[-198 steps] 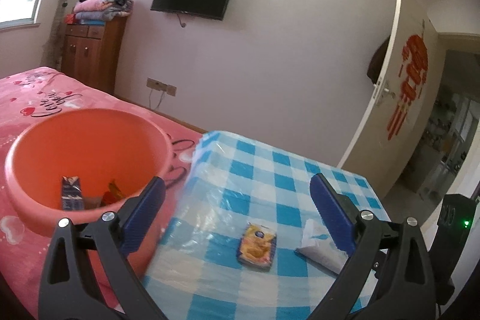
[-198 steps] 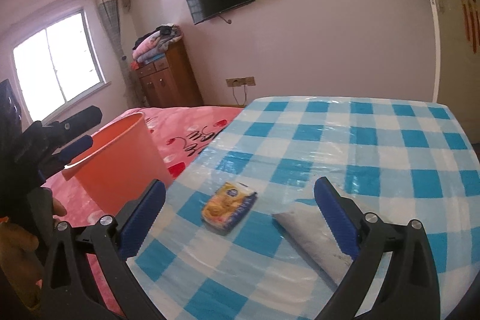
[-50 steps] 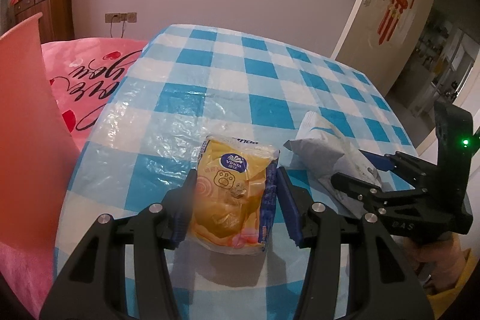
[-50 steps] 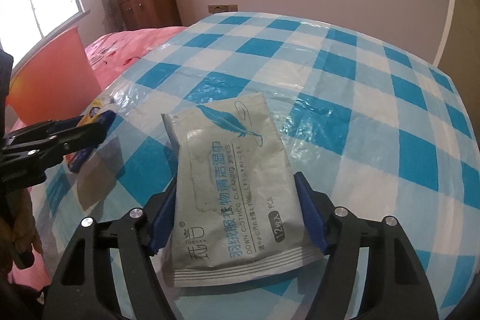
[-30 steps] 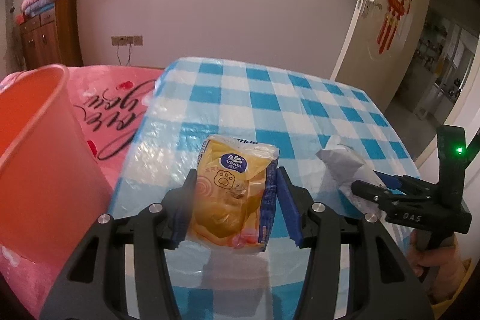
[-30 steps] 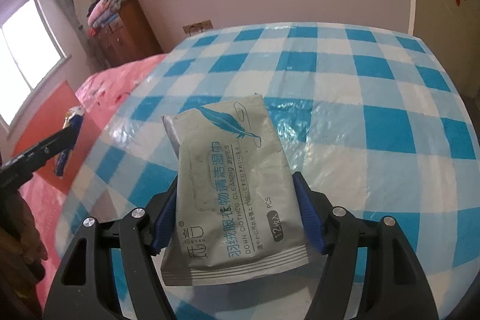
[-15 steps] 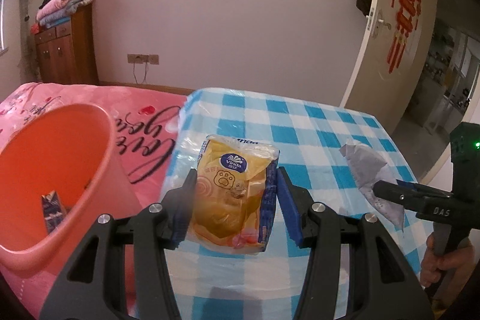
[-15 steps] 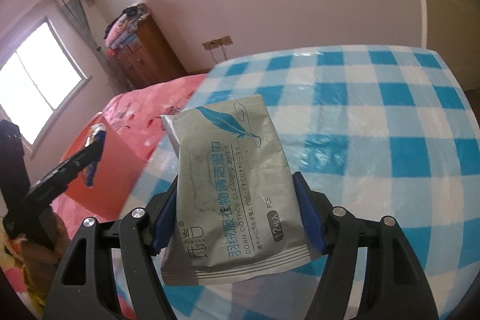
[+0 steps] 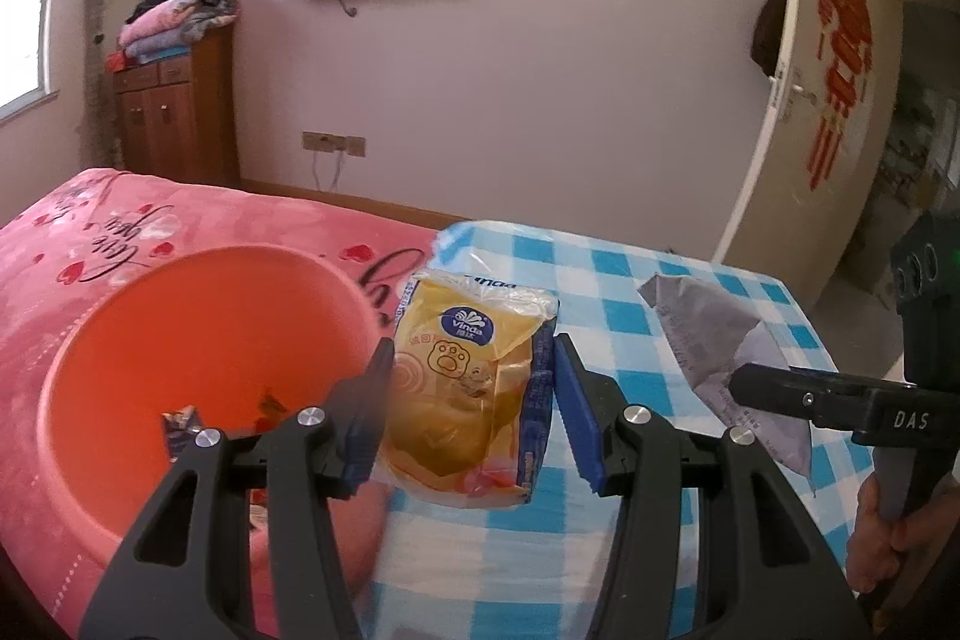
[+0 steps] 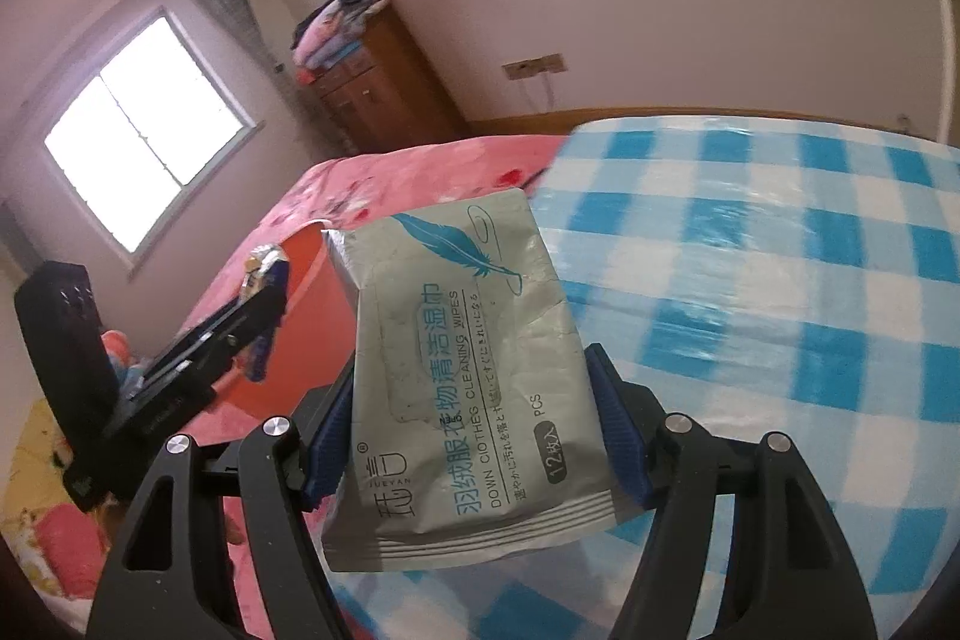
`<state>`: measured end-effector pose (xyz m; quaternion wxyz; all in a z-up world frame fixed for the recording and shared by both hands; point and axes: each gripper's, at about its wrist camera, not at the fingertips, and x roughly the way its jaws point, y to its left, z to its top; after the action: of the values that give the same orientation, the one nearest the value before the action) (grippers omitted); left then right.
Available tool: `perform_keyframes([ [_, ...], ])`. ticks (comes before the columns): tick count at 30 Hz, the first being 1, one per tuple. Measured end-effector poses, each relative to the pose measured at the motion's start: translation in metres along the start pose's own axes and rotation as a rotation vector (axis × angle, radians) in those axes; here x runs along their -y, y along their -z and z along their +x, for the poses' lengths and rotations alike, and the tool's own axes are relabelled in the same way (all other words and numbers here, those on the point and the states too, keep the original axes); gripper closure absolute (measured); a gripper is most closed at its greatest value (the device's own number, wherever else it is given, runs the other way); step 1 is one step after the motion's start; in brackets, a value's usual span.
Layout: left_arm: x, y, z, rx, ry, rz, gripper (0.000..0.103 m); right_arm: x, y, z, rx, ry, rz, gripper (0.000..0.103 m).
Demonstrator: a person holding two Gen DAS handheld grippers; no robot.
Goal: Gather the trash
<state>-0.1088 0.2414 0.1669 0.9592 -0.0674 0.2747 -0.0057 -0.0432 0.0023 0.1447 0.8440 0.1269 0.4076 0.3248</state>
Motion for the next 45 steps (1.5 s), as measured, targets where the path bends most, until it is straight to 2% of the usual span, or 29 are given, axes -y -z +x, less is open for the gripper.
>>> perform_keyframes([
  [10,-0.064,-0.004,-0.019,0.035,-0.13,-0.095,0.05,-0.087,-0.037,0.042,-0.036,-0.159,-0.099,0.033],
  [18,-0.11,0.004,-0.012,0.007,-0.229,-0.189,0.049,-0.146,-0.056,0.087,-0.065,-0.237,-0.173,0.031],
  [20,-0.118,0.007,-0.008,-0.01,-0.247,-0.206,0.045,-0.154,-0.058,0.101,-0.082,-0.235,-0.185,0.029],
  [21,-0.12,0.008,-0.008,-0.014,-0.254,-0.212,0.037,-0.156,-0.059,0.11,-0.1,-0.234,-0.182,0.025],
  [22,-0.122,0.01,-0.008,-0.016,-0.262,-0.219,0.029,-0.155,-0.058,0.117,-0.112,-0.233,-0.167,0.02],
  [25,-0.128,0.013,-0.007,-0.029,-0.29,-0.233,0.021,-0.145,-0.056,0.123,-0.118,-0.251,-0.123,0.019],
  [27,-0.13,0.014,-0.009,-0.018,-0.283,-0.24,0.016,-0.134,-0.053,0.116,-0.097,-0.225,-0.11,0.014],
  [30,-0.128,0.013,-0.012,-0.001,-0.31,-0.226,0.009,-0.119,-0.049,0.104,-0.061,-0.179,-0.107,0.013],
  [37,-0.102,0.006,-0.013,0.026,-0.355,-0.138,0.008,-0.08,-0.035,0.071,0.007,-0.074,-0.084,0.013],
  [45,-0.057,-0.003,-0.009,0.045,-0.319,-0.072,0.004,-0.049,-0.017,0.028,0.095,0.07,-0.101,0.013],
])
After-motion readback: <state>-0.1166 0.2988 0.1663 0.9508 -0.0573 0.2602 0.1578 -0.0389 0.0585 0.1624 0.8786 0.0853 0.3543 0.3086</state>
